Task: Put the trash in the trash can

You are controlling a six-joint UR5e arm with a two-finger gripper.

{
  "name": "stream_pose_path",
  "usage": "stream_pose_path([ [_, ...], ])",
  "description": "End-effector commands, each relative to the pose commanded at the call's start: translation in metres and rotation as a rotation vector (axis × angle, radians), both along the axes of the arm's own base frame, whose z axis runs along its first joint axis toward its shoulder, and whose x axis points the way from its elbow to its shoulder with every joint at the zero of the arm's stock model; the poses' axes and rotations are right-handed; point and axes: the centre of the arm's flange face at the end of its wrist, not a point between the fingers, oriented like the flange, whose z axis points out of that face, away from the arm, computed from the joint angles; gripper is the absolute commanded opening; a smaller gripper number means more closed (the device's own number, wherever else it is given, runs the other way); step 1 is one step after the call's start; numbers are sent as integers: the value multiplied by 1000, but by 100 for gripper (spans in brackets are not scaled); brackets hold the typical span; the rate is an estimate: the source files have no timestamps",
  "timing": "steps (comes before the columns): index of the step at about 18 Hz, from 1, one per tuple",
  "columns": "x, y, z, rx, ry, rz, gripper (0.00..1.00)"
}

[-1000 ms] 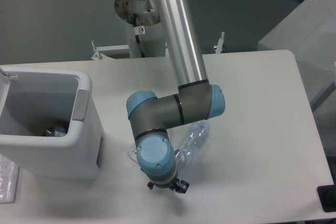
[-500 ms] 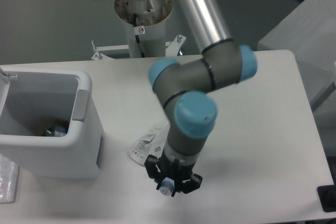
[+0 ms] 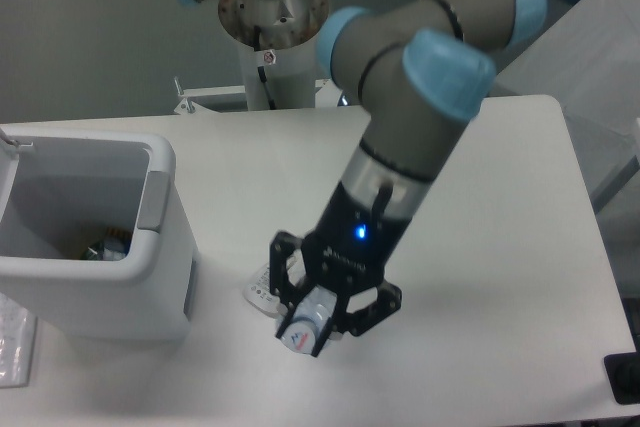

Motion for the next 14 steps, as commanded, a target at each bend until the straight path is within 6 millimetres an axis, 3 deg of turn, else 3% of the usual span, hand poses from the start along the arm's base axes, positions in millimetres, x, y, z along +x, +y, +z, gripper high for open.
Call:
stream_pose_path([
  [5, 16, 1, 40, 114, -4, -58, 3],
  [14, 42, -3, 63, 223, -301, -140, 3],
])
